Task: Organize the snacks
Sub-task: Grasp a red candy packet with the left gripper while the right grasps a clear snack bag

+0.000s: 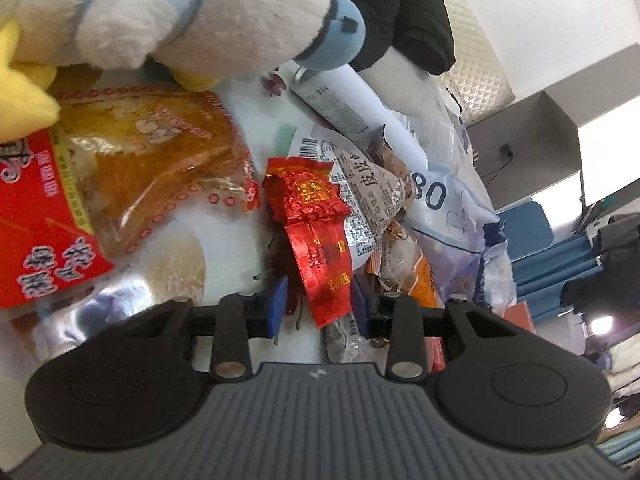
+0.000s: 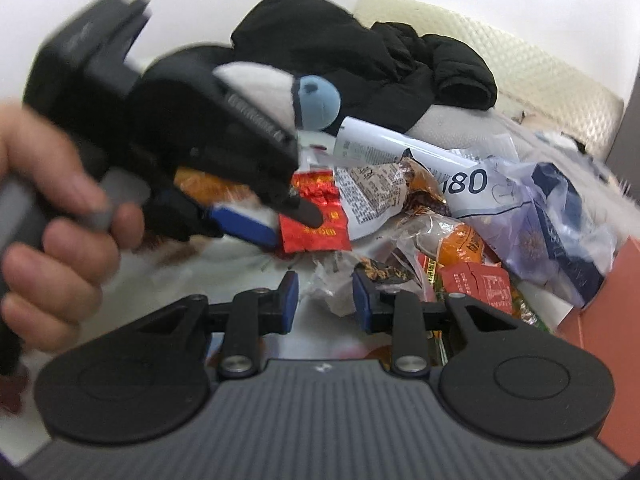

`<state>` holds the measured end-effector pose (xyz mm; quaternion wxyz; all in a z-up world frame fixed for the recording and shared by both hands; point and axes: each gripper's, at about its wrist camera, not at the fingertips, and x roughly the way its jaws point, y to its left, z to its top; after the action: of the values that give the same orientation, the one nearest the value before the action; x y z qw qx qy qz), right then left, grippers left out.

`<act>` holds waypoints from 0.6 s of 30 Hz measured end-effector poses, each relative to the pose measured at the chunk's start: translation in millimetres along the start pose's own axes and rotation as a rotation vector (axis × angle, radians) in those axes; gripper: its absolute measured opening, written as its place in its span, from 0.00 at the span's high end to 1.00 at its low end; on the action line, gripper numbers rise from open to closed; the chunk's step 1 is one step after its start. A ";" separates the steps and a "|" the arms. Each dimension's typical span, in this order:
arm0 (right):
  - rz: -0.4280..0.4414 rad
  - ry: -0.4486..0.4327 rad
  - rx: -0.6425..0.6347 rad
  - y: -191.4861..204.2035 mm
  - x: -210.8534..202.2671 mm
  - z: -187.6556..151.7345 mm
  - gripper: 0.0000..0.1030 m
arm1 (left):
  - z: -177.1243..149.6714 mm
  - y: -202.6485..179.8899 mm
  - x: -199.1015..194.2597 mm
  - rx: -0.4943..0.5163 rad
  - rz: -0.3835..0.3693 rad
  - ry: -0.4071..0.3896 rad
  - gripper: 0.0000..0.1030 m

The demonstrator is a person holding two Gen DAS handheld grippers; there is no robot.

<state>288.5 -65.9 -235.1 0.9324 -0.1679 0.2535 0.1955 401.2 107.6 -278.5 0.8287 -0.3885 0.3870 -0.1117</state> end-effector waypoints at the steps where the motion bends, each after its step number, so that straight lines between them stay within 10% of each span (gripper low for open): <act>1: -0.009 -0.006 -0.019 3.0 0.8 -0.8 0.67 | -0.5 -2.5 3.0 0.011 0.008 0.005 0.73; 18: -0.026 0.011 -0.072 18.4 -19.7 -6.4 0.80 | -30.5 -19.2 -18.5 0.130 0.067 0.022 0.97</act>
<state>262.0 -58.0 -233.7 0.9268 -0.2055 0.2492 0.1915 368.7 86.7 -266.3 0.8512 -0.3195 0.4007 -0.1128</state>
